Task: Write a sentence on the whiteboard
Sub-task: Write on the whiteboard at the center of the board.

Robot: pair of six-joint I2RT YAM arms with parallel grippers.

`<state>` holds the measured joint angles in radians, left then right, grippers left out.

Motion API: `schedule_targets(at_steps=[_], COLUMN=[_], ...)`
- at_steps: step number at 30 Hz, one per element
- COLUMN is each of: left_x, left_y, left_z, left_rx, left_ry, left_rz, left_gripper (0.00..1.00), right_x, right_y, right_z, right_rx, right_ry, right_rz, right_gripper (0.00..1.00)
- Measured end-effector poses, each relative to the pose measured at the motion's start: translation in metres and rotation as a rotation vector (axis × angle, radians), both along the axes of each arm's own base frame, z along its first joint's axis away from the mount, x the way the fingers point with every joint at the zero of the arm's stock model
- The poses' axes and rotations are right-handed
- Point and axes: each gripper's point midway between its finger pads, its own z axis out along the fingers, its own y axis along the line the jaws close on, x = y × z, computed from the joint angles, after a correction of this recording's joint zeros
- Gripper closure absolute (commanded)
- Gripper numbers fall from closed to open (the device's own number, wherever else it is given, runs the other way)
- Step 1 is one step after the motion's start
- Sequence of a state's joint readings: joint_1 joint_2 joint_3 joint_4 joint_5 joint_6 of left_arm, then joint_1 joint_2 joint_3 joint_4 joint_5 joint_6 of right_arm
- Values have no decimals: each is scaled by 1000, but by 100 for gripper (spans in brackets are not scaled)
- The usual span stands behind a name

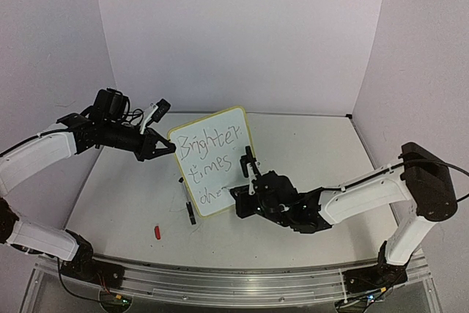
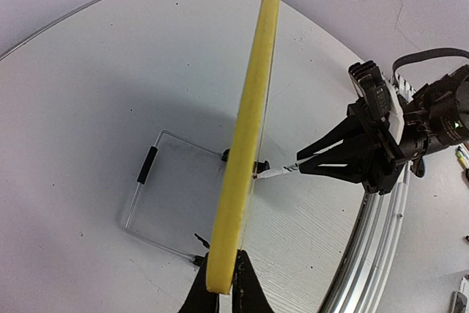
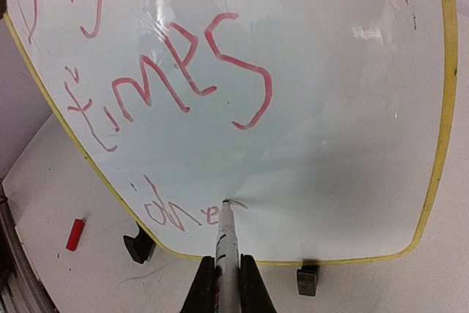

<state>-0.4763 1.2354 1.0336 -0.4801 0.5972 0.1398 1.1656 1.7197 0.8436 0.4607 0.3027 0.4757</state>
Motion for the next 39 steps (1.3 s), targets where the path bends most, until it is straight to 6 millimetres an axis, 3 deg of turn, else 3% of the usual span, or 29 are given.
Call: schedule_targets(at_steps=[22,39], left_x=[0,0], left_y=[0,0], left_z=[0,0], left_rx=[0,0], left_ry=[1,0], left_rz=[0,0], left_gripper=[100,100], right_x=[0,2], right_y=[-5,-6], right_z=[-13,-3], right_rx=[-26,-33], right_ry=[32,11], right_rz=[-28,-31], right_gripper=[100,100])
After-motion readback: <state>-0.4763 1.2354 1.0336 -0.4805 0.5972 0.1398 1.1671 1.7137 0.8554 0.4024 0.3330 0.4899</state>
